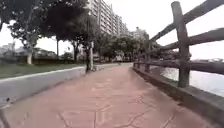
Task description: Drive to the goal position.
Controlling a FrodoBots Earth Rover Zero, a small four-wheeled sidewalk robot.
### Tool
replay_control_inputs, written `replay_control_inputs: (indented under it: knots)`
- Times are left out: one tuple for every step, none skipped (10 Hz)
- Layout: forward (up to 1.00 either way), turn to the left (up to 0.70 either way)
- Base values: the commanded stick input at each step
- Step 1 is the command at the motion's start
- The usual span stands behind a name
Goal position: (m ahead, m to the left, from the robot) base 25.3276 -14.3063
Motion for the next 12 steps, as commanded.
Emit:
replay_control_inputs:
  knots:
    - [1.0,0.0]
    - [1.0,0.0]
    - [1.0,0.0]
    - [1.0,0.0]
    - [1.0,0.0]
    - [1.0,0.0]
    - [1.0,0.0]
    - [1.0,0.0]
    - [1.0,0.0]
    - [1.0,0.0]
    - [1.0,0.0]
    - [1.0,0.0]
